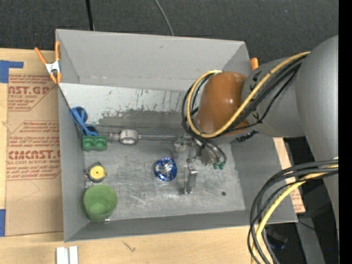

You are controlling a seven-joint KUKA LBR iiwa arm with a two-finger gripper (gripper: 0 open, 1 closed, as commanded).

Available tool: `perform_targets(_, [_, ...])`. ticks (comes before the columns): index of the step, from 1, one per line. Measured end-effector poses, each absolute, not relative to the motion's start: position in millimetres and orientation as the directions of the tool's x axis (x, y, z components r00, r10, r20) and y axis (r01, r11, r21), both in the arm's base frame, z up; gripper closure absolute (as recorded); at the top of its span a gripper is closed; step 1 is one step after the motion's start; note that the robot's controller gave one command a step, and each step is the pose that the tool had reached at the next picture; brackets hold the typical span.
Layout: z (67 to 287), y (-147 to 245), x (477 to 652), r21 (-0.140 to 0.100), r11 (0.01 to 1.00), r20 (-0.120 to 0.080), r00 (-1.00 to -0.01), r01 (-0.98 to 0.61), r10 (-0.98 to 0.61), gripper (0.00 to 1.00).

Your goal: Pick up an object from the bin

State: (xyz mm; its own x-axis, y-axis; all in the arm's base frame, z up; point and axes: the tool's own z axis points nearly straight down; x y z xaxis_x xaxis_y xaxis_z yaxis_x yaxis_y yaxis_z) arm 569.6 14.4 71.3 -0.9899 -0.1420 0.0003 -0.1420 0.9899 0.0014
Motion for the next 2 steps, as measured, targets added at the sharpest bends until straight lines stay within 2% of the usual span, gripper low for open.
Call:
perform_targets(1, [72.6,90.1,578.3,0.0,0.945,-0.01,-0.945,-0.327,-0.327,0.0])
perform_targets(2, [80.2,45.7,538.6,0.0,0.881,0.002,-0.881,-0.473,-0.473,0.0])
